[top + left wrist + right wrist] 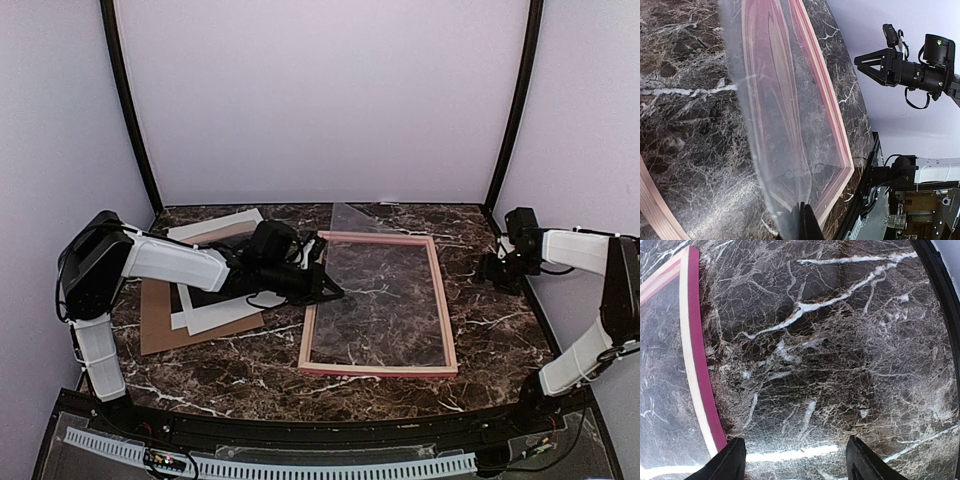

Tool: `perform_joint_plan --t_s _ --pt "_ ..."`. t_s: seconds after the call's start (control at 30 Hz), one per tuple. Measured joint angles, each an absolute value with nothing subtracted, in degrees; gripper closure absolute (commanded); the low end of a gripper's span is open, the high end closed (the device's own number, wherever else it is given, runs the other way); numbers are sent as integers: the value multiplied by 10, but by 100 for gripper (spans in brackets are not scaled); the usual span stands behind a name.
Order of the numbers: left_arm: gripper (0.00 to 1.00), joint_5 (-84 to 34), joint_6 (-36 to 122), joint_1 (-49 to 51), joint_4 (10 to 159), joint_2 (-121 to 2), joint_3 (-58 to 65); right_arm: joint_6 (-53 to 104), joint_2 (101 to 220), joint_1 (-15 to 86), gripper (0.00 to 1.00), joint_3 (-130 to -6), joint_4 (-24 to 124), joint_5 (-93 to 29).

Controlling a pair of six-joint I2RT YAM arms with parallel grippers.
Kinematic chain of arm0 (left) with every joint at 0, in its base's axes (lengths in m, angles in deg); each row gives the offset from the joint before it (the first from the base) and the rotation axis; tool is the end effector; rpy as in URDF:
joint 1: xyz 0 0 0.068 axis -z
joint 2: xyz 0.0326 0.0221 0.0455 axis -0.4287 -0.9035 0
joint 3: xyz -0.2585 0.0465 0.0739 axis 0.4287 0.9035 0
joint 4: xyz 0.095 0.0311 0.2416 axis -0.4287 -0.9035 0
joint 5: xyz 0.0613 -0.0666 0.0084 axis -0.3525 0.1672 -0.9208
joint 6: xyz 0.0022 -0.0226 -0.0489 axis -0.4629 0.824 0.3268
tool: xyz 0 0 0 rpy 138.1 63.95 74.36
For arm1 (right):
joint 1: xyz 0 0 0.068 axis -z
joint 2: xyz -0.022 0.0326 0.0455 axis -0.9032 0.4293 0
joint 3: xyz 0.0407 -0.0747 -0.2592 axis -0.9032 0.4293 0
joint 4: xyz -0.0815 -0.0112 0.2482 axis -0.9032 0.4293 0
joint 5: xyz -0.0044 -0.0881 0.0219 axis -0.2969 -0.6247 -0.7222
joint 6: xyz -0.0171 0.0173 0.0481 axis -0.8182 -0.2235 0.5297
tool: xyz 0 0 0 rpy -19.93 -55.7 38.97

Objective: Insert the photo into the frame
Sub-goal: Place the glass panel in the frame body.

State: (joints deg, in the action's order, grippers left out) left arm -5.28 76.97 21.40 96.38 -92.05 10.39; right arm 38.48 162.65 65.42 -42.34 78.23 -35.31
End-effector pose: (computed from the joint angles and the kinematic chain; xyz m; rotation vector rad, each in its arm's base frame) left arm 0.2724 -0.3141 0.1902 0.3615 2.3476 -1.4030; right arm 0.2784 -0.0012 0.1926 0.4550 2.6312 0.2176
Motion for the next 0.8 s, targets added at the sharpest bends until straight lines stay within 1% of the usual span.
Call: perform_joint_plan --t_s 0.8 --pt "100 -67 765 215 987 -920 104 385 1638 625 30 -423 777 -350"
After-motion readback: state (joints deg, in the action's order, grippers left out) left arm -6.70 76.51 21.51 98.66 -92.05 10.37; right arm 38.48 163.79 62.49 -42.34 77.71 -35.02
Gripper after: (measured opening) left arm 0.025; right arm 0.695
